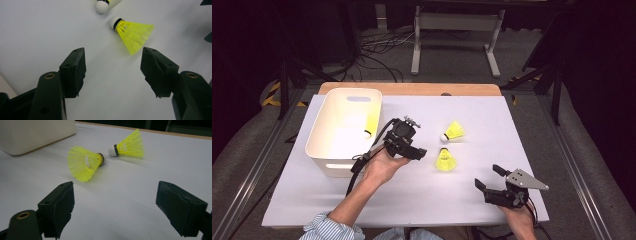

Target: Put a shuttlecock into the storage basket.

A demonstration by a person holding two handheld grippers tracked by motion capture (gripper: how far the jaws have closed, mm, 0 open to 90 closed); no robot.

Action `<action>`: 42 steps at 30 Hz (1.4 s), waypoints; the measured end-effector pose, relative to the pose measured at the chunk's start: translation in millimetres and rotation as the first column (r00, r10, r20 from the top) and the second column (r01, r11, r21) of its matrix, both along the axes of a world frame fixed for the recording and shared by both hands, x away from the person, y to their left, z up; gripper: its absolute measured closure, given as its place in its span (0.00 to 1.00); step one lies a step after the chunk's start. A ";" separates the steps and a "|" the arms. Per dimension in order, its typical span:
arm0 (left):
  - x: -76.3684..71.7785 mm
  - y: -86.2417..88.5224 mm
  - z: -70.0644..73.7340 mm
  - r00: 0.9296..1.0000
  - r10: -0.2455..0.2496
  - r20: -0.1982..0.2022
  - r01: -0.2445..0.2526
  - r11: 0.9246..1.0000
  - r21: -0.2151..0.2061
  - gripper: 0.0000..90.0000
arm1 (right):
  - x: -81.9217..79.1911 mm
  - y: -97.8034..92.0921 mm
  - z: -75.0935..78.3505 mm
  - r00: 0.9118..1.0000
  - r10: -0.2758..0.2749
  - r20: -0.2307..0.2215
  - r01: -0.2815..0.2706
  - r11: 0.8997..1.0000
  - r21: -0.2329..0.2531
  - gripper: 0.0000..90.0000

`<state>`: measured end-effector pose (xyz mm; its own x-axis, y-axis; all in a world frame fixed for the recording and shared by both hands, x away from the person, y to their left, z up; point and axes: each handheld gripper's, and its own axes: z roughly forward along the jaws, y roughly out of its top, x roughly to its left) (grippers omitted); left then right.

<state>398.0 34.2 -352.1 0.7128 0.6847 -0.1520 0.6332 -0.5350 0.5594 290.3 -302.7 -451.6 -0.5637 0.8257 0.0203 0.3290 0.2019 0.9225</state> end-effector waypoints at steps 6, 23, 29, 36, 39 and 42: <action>-0.1 -3.0 -4.8 1.000 -0.002 -0.006 0.002 1.000 0.002 0.42 | 0.1 -0.2 0.0 1.000 0.001 0.001 -0.001 1.000 0.003 0.18; 1.3 -8.9 -22.1 1.000 -0.003 -0.030 0.003 1.000 0.003 0.42 | -0.1 -0.3 0.1 1.000 0.000 0.002 0.000 1.000 0.002 0.18; 2.7 -13.2 -29.3 0.999 -0.008 -0.043 0.008 1.000 0.009 0.43 | -0.1 -0.5 0.1 1.000 -0.001 0.000 0.001 1.000 0.004 0.18; 2.2 -19.2 -35.7 0.998 -0.014 -0.054 0.015 1.000 0.016 0.43 | 0.0 -0.8 0.1 1.000 -0.002 0.001 0.002 1.000 0.004 0.18; 2.6 -20.5 -37.4 0.998 -0.018 -0.060 0.019 1.000 0.019 0.43 | -0.1 -0.7 0.2 1.000 -0.001 0.001 0.001 1.000 0.004 0.18; 2.7 -22.3 -39.7 0.998 -0.020 -0.065 0.021 1.000 0.019 0.44 | -0.1 -0.7 0.2 1.000 -0.001 0.001 0.001 1.000 0.004 0.18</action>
<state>400.7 11.8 -391.8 0.7159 0.6733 -0.1849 0.6564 -0.5587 0.5070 290.2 -303.4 -451.5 -0.5630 0.8261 0.0226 0.3279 0.1982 0.9237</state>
